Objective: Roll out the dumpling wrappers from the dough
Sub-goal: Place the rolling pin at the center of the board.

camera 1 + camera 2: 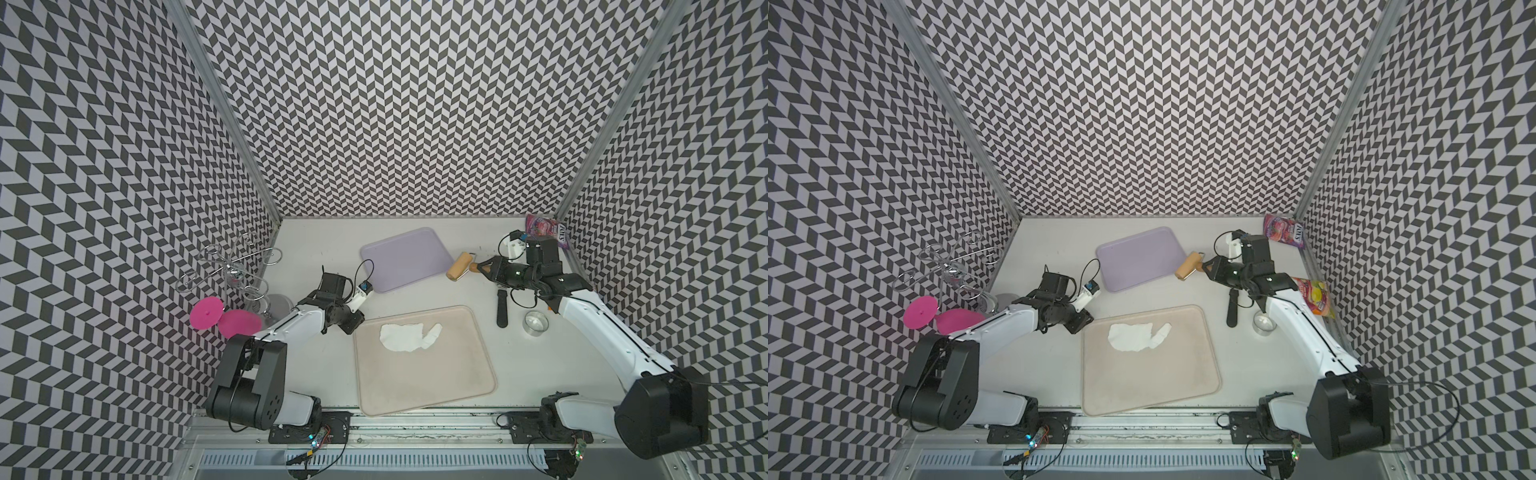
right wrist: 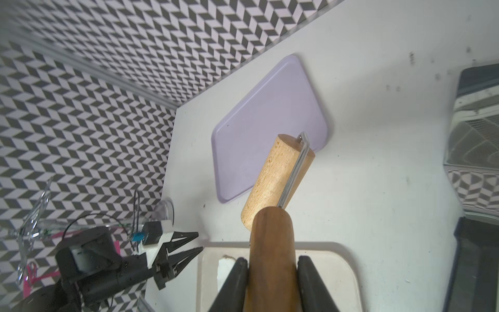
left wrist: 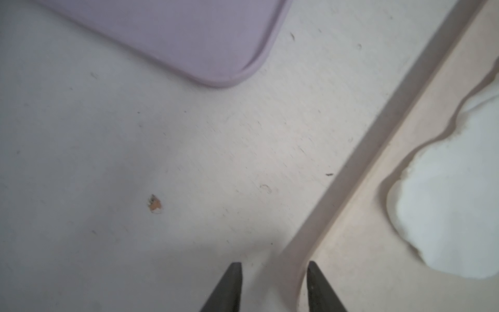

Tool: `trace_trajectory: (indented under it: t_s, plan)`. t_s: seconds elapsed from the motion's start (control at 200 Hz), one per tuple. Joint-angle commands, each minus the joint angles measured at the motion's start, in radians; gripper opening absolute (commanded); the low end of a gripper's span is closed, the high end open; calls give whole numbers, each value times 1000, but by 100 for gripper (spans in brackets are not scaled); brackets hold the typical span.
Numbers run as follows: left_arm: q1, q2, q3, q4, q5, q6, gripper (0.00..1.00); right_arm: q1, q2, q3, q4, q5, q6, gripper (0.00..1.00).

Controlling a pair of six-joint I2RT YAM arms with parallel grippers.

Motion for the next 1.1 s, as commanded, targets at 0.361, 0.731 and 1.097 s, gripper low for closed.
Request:
trace_trajectory:
  t_s: [0.361, 0.731, 1.097]
  plan:
    - [64, -174, 116, -107, 166, -63, 79, -70, 216, -20, 478, 121, 219, 0]
    - [105, -336, -17, -13, 141, -127, 84, -69, 491, 107, 619, 216, 292, 0]
    - [106, -290, 0, -48, 173, -122, 84, -25, 564, 64, 594, 210, 320, 33]
